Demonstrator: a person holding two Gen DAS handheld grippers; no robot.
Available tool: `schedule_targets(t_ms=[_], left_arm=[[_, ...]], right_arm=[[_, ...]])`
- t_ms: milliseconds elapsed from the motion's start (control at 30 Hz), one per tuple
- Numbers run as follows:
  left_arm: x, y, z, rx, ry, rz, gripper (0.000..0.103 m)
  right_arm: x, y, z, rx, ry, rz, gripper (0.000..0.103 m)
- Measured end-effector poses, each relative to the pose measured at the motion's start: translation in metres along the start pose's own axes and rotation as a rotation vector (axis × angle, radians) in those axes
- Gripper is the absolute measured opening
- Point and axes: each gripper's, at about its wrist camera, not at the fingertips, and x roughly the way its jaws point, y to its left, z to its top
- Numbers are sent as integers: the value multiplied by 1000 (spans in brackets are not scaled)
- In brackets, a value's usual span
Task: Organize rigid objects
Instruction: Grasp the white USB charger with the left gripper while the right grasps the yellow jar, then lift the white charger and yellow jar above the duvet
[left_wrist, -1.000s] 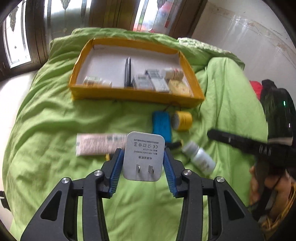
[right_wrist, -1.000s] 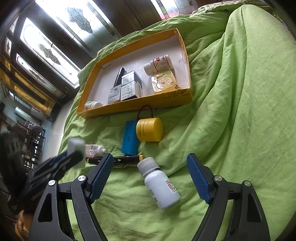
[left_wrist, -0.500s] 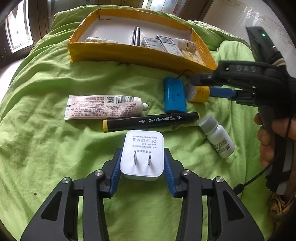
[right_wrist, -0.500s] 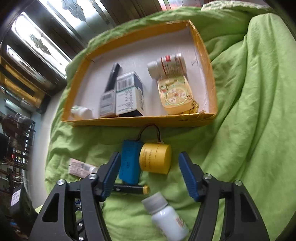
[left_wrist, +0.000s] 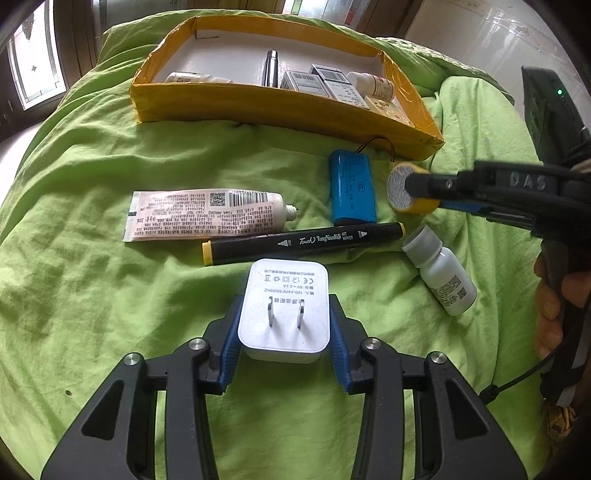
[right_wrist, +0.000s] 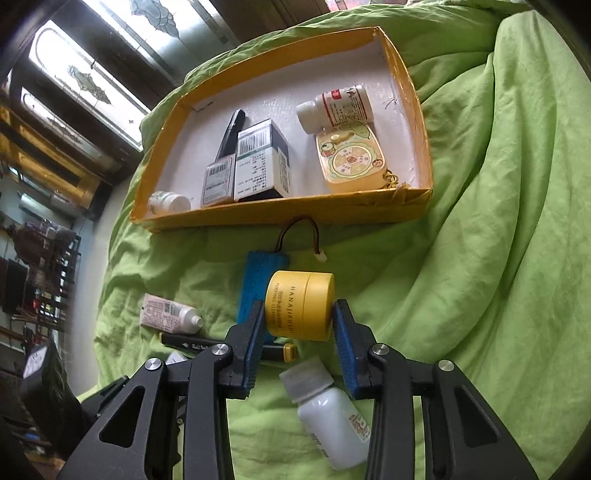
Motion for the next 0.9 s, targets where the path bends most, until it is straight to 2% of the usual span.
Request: schedule_targets(t_ms=[67,233,633,900], left_arm=[[0,0,1,2,-2,4,40],[0,-3,1,13,-6,9,39],[-9,-1,-1,7,-43,0,39],[-14,1,0,-14,-69,-14,39]], right_arm=[[5,1,-2,-9,16,-30,33],[10,-2,-3,-3,23,-31,33],[-16,17,-12,-56,-69,13,33],[-17,21,-13,-57,-78,20,33]])
